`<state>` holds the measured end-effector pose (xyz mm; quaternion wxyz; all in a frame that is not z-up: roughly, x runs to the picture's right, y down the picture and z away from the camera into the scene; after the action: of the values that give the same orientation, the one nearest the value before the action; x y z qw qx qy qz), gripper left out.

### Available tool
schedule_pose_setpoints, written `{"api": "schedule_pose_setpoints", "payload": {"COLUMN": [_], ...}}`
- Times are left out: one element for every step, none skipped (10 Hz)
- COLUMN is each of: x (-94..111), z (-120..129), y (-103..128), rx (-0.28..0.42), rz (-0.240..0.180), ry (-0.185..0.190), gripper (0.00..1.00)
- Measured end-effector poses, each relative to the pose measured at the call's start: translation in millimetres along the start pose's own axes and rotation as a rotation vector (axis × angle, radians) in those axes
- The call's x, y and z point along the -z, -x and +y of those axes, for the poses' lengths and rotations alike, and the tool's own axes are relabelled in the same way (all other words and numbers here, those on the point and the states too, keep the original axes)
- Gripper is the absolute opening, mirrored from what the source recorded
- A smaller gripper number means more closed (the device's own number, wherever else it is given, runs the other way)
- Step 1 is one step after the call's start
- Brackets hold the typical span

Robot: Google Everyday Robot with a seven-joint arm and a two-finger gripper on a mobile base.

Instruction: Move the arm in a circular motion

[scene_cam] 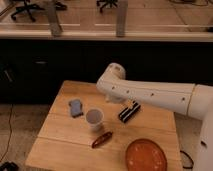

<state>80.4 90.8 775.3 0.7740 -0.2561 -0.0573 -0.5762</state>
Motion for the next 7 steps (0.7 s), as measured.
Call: {"api": "schedule_pose_setpoints", "payload": {"x": [2.6,6.0,6.6,7.1,7.5,7.8,7.7], "z": [-4.1,-6.8,-3.1,-0.9,-1.7,-5.1,-5.9], "y": [4.7,12.2,17.1,17.5,18.8,21.7,23.3], "rx": [0.009,0.018,0.022,0.024,0.033,0.043,0.048], "rz": [0.002,0.004,0.005,0.006,0.009,0.011,0.014], "ry": [-0.005,-0.011,-0.008,-0.006,-0.011,-0.013,-0.012], "gripper": [0.8,0.8,0.8,0.8,0.8,0.8,0.8]}}
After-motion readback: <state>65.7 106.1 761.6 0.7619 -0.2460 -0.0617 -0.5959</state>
